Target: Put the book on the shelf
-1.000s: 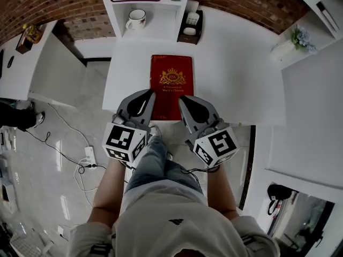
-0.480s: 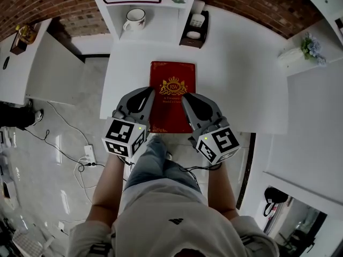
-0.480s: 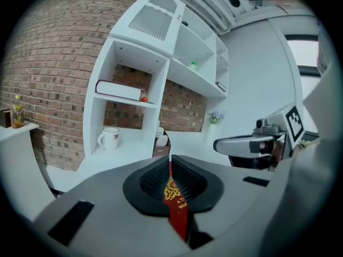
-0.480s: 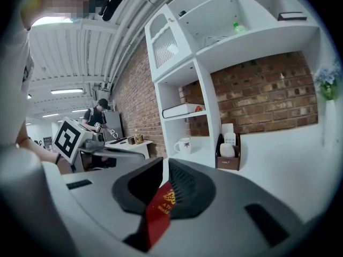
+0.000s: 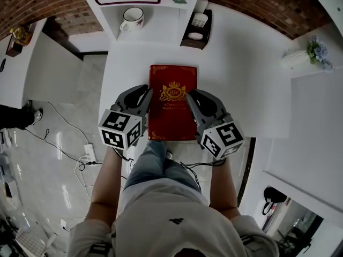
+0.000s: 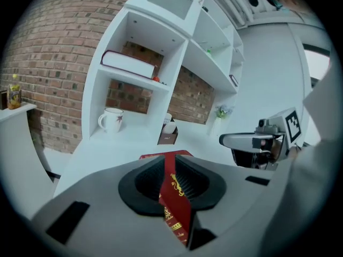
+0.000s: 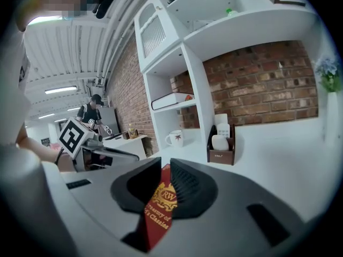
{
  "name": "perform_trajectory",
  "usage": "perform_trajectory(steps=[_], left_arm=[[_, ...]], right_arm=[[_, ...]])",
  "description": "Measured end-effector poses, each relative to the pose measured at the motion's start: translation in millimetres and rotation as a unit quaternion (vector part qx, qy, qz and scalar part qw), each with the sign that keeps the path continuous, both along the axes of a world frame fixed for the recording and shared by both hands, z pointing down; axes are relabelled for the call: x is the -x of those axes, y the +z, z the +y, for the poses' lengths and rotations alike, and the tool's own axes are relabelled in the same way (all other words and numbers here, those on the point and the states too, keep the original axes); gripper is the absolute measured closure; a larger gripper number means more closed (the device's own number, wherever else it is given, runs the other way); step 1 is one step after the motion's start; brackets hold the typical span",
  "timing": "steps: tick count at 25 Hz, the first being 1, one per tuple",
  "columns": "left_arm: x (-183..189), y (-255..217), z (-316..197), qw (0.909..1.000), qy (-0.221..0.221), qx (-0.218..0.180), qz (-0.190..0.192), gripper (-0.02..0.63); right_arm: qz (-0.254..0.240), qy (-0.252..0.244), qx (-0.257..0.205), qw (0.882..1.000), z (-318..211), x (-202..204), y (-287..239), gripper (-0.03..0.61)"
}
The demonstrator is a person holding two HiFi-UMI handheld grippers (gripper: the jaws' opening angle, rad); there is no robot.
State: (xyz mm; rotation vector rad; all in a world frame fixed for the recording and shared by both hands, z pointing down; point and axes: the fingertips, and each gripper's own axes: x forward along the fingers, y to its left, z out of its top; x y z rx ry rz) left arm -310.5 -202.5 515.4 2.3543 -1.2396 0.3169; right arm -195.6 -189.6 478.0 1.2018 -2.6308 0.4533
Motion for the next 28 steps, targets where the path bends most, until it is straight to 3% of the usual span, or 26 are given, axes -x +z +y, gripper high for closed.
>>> perform_trajectory(steps=[9, 18, 28], left_arm=[[8.6, 45.6, -17.0, 0.9964, 0.01, 0.083, -0.01, 0.524], [9.8, 72.5, -29.1, 0.9913, 0.02, 0.129, -0.015, 0.502], [8.1, 77.8, -33.1, 0.9832, 0.053, 0.172, 0.032, 0.495]], right_arm=[[0.012, 0.012, 0.064, 0.998, -24.6, -14.9, 44.1, 0.485], [0.023, 0.04, 0.123, 0.991, -39.2, -36.4, 86.3, 0.465], [-0.011, 0.042, 0.181, 0.982, -46.5, -46.8, 109.6, 0.453]])
